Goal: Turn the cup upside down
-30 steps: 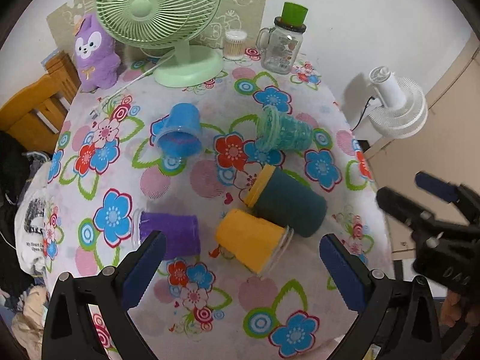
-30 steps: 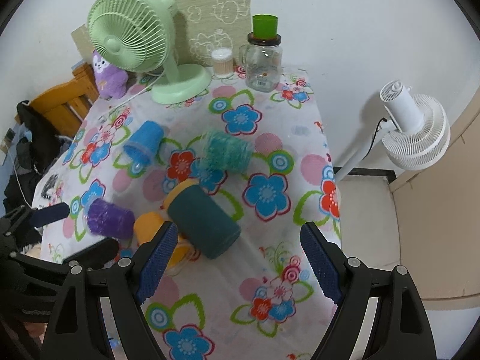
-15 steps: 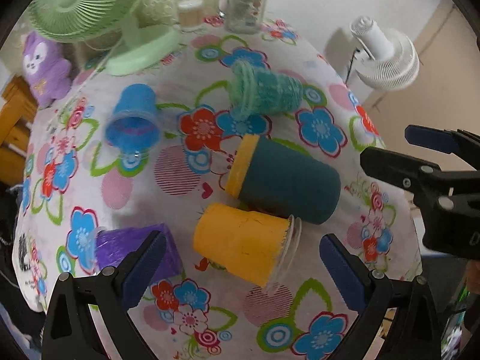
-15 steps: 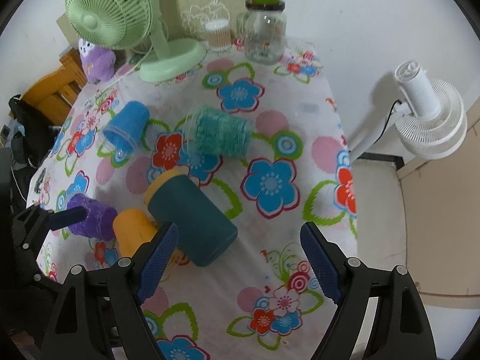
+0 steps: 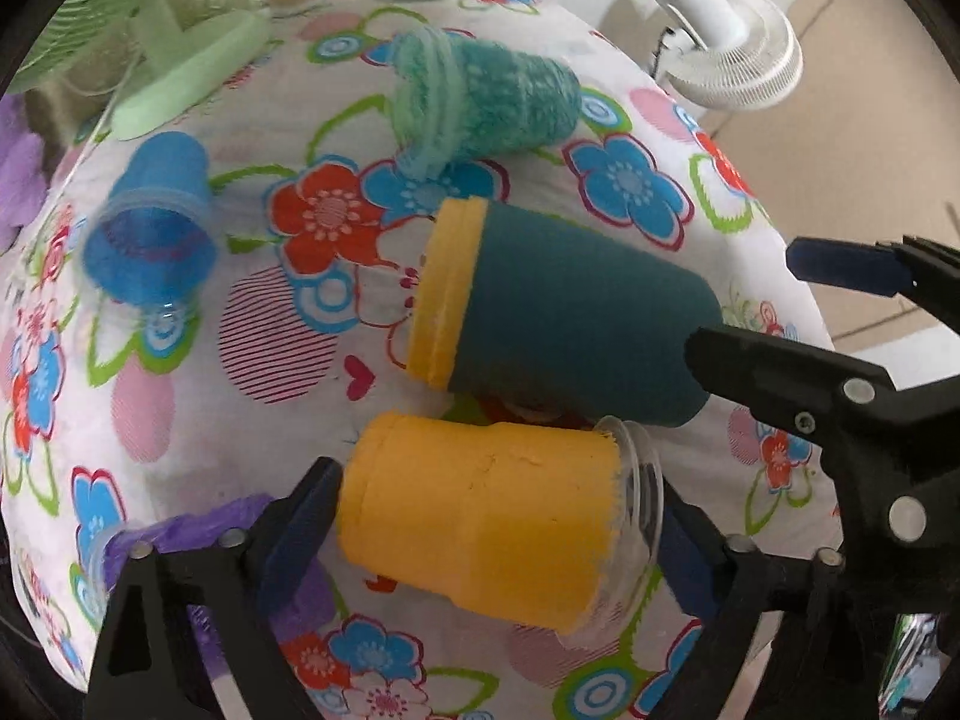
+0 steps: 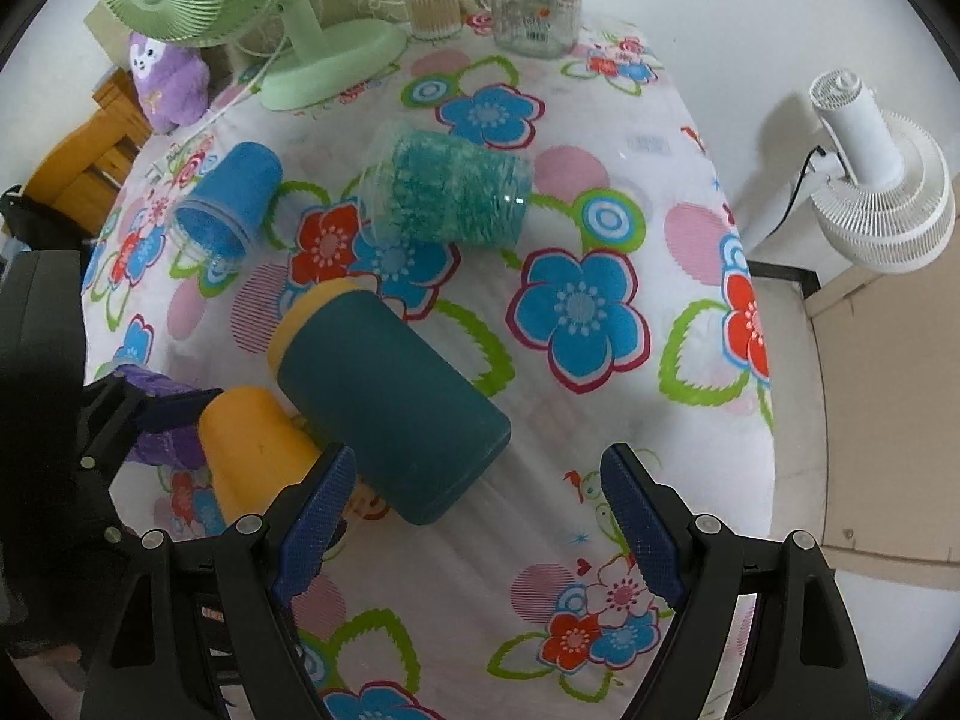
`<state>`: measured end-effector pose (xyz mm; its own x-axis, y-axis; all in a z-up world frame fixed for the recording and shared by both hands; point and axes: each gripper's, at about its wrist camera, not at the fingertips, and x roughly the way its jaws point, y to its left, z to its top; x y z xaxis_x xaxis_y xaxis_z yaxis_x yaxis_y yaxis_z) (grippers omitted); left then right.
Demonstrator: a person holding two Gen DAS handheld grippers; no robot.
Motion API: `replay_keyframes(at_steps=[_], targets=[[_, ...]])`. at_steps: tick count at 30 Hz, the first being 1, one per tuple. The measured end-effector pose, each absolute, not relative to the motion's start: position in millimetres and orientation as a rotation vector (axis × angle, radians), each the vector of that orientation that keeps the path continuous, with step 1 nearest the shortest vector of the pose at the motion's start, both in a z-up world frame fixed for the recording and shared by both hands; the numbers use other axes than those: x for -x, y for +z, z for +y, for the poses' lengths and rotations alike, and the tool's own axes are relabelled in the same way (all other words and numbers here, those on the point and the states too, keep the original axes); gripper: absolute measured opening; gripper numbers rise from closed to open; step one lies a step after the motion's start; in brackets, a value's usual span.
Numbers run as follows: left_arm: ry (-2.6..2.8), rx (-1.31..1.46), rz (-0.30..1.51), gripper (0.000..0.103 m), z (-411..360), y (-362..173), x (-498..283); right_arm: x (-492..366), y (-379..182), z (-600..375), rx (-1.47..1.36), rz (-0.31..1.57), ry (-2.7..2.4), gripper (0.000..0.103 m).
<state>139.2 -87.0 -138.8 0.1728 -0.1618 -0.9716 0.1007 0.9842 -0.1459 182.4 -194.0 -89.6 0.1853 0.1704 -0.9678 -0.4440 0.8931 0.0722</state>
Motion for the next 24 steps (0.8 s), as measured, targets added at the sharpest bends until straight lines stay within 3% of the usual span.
replay_keyframes(at_steps=[2,5,24], targets=[[-0.22,0.054,1.392,0.083,-88.9,-143.0,-139.2,-182.1,-92.3,-194.1,0.242,1.324,0.426,0.086],[-0.255,0.01,1.383,0.081,-92.9,-144.1,-137.2,-180.0,-93.8,-195.1,0.239,1.329,0.407,0.086],[-0.591,-0.371,1.261,0.08,-100.8,-119.7,-81.7,-110.6,-83.7,-200.4,0.118,1.346,0.269,0.086]])
